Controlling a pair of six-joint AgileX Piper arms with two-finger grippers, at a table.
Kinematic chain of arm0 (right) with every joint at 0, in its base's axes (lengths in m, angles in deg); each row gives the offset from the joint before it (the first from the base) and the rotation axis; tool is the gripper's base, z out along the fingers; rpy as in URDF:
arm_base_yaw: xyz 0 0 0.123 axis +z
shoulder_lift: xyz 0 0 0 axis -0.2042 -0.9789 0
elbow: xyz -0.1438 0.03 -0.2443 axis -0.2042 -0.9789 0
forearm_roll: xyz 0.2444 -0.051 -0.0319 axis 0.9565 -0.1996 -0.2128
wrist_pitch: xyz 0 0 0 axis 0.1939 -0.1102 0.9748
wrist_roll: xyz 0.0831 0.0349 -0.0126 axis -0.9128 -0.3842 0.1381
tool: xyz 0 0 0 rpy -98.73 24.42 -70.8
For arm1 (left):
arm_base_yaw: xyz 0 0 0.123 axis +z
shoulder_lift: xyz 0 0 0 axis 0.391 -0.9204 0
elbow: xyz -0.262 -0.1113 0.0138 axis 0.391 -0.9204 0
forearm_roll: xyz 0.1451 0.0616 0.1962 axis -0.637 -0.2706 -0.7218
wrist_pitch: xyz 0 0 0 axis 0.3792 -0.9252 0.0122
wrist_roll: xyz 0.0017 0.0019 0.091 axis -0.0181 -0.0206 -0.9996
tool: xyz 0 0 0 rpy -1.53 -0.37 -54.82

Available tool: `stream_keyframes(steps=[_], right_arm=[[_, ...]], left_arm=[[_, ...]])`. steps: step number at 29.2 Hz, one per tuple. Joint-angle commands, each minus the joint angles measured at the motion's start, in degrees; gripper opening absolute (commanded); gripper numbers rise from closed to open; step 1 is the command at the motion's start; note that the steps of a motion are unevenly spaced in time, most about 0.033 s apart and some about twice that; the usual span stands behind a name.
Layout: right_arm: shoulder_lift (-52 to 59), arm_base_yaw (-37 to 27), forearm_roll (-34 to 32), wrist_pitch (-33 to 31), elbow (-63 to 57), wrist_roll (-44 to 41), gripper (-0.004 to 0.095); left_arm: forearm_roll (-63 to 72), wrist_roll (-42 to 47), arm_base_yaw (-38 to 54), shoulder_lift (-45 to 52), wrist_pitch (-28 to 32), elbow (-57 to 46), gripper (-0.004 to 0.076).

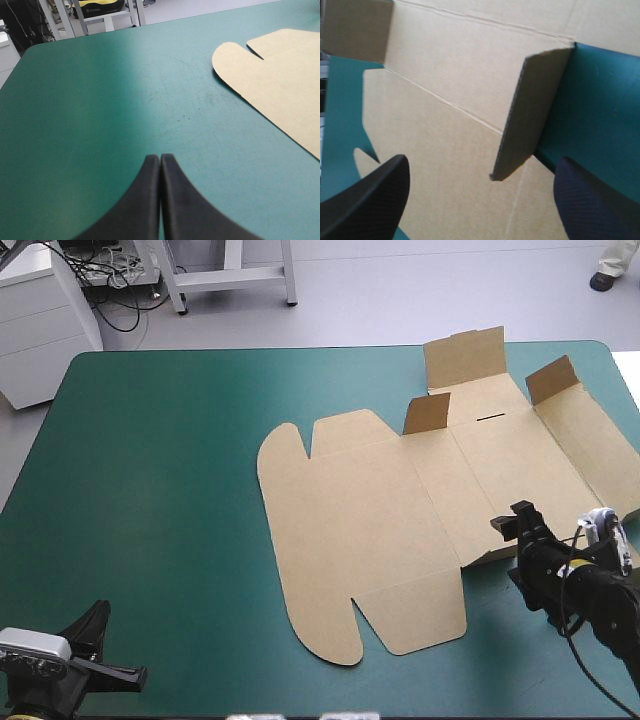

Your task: Fold the box

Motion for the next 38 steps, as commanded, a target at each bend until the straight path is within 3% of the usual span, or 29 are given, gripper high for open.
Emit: stream_keyframes(steps=[1,7,9,15,24,27,30,31,38], right_arm=[[-4.8,0.2,0.3,-0.9,4.6,0.7,0.0715],[-8.0,0.2,-4.6,0.2,6.0,-7.7,0.0713],[-9.0,0.2,-7.6,0.1,6.0,-10.0,0.0670],[-11.9,0.2,-8.2,0.0,6.0,-9.5,0.0539],[-14.7,0.2,-10.2,-1.6,6.0,-9.4,0.0524],[-16.2,0.2,-10.3,-2.3,6.0,-9.4,0.0378],[-18.4,0.2,-9.2,-2.0,6.0,-8.6,0.0042],[-18.9,0.2,-7.9,-1.3,6.0,-6.7,-0.0018],[-19.2,0.2,-3.5,2.3,6.0,-1.0,-0.0004]], left_arm=[[0.2,0.4,0.0,0.9,4.3,1.2,-0.0032],[0.2,0.4,0.0,0.9,4.3,1.2,-0.0032],[0.2,0.4,0.0,0.9,4.3,1.2,-0.0032],[0.2,0.4,0.0,0.9,4.3,1.2,-0.0032],[0.2,0.4,0.0,0.9,4.3,1.2,-0.0032],[0.2,0.4,0.0,0.9,4.3,1.2,-0.0032],[0.2,0.4,0.0,0.9,4.3,1.2,-0.0032],[0.2,0.4,0.0,0.9,4.3,1.2,-0.0032],[0.2,0.4,0.0,0.9,4.3,1.2,-0.0032]])
